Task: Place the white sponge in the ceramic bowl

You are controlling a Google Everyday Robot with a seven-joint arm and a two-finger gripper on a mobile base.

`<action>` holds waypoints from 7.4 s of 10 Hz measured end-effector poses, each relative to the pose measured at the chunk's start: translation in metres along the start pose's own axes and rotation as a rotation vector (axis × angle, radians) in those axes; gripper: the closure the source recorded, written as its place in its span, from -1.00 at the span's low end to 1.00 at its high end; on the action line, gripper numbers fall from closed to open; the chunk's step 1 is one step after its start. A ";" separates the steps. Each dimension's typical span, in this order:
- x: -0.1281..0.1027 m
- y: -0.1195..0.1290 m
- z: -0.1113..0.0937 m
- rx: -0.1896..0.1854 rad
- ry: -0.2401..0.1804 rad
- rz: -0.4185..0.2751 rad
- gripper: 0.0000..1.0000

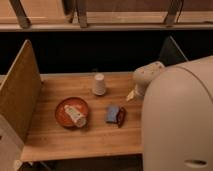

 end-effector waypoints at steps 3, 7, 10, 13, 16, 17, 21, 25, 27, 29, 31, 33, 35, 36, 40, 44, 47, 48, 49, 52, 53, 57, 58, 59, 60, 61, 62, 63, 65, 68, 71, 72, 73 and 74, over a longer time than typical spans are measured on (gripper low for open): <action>0.000 0.000 0.000 0.001 0.000 0.000 -0.60; 0.000 0.000 0.001 0.000 -0.001 0.000 -0.60; 0.000 0.000 0.001 0.000 -0.001 0.000 -0.60; -0.001 0.000 0.001 0.000 -0.002 0.000 -0.60; -0.001 0.000 0.001 -0.001 -0.002 -0.003 -0.60; 0.000 0.000 0.001 -0.005 0.001 -0.008 -0.60; 0.009 -0.050 -0.007 -0.021 0.044 -0.161 -0.60; -0.006 -0.109 0.008 -0.009 0.020 -0.284 -0.60; -0.014 -0.136 0.020 0.026 -0.007 -0.314 -0.60; -0.014 -0.135 0.021 0.027 -0.009 -0.313 -0.60; -0.014 -0.136 0.020 0.028 -0.008 -0.314 -0.60; -0.016 -0.138 0.023 0.047 -0.014 -0.308 -0.60; -0.025 -0.162 0.027 0.086 -0.025 -0.341 -0.60; -0.033 -0.178 0.034 0.102 -0.044 -0.369 -0.60; -0.054 -0.191 0.067 0.105 -0.131 -0.375 -0.60; -0.058 -0.191 0.099 0.099 -0.213 -0.340 -0.60; -0.053 -0.194 0.110 0.095 -0.233 -0.335 -0.60; -0.054 -0.196 0.113 0.094 -0.243 -0.339 -0.60; -0.055 -0.196 0.115 0.089 -0.251 -0.342 -0.57; -0.054 -0.195 0.120 0.063 -0.274 -0.342 -0.01; -0.053 -0.195 0.120 0.059 -0.272 -0.335 0.16; -0.042 -0.196 0.118 0.057 -0.246 -0.307 0.93; -0.039 -0.197 0.116 0.059 -0.235 -0.301 1.00; -0.035 -0.199 0.113 0.065 -0.220 -0.298 1.00; -0.030 -0.202 0.108 0.071 -0.202 -0.297 1.00; -0.021 -0.203 0.101 0.078 -0.174 -0.294 1.00; -0.011 -0.204 0.091 0.087 -0.141 -0.292 1.00; -0.002 -0.207 0.082 0.095 -0.109 -0.294 1.00; 0.013 -0.214 0.062 0.109 -0.046 -0.308 1.00; 0.029 -0.225 0.031 0.139 0.039 -0.333 1.00; 0.040 -0.248 -0.006 0.195 0.131 -0.399 1.00; 0.039 -0.261 -0.017 0.217 0.156 -0.441 1.00; 0.034 -0.276 -0.027 0.241 0.174 -0.491 1.00; 0.025 -0.293 -0.036 0.270 0.187 -0.544 1.00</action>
